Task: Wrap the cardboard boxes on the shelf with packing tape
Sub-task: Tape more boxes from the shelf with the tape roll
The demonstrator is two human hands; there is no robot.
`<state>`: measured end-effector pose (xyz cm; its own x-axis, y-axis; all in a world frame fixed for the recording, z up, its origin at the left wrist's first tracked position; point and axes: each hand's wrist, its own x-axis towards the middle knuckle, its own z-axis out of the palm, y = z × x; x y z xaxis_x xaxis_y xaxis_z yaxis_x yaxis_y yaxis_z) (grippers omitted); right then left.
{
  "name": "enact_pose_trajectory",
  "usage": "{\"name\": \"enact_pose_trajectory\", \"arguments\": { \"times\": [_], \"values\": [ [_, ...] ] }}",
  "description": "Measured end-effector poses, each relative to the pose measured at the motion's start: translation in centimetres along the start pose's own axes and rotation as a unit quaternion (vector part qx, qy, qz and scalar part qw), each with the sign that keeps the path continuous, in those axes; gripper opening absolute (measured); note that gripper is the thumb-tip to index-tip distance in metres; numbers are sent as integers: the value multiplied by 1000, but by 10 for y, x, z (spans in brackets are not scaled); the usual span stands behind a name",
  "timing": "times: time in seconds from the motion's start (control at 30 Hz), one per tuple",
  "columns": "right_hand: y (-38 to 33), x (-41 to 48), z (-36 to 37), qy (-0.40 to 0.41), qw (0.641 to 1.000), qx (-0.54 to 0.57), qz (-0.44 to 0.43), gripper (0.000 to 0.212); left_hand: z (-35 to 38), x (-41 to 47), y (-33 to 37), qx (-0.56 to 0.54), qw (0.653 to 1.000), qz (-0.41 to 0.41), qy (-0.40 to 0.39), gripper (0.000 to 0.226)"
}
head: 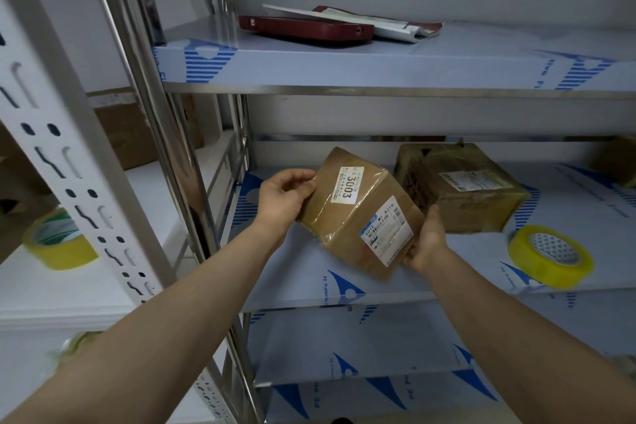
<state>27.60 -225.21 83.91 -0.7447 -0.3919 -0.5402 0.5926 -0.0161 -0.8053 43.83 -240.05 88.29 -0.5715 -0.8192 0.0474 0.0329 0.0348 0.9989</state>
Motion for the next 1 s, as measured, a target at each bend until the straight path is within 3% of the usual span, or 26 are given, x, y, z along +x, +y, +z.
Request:
{"name": "enact_pose_trajectory", "arguments": {
  "times": [0.2,0.33,0.4,0.5,0.57,0.67,0.83,0.9,1.0],
  "values": [
    [0,0,6,30,995,-77,-54,60,4,-4,9,61,997,9,-55,22],
    [-5,2,5,25,987,-112,-116,58,0,0,12,144,977,-53,-148,91],
    [-7,-1,6,16,983,-122,-133,54,-3,2,9,133,972,-89,-175,81],
    [-12,-6,4,-11,984,-86,-158,46,-10,8,-1,71,981,-141,-115,48],
    [-18,-12,1,-46,983,-54,-168,44,-19,11,-9,6,979,-182,-95,43],
    [-22,-16,-5,-105,977,-109,-150,44,-27,9,-17,-60,969,-211,-111,40],
    [-18,-27,-8,-232,963,-131,-46,67,-25,5,-20,-110,964,-213,-114,37],
    [-18,-30,-6,-251,960,-114,-55,68,-24,4,-19,-104,967,-207,-102,34],
    [-17,-32,1,-220,949,-179,-139,107,-20,8,-23,2,986,-165,-14,34]
  ]
}}
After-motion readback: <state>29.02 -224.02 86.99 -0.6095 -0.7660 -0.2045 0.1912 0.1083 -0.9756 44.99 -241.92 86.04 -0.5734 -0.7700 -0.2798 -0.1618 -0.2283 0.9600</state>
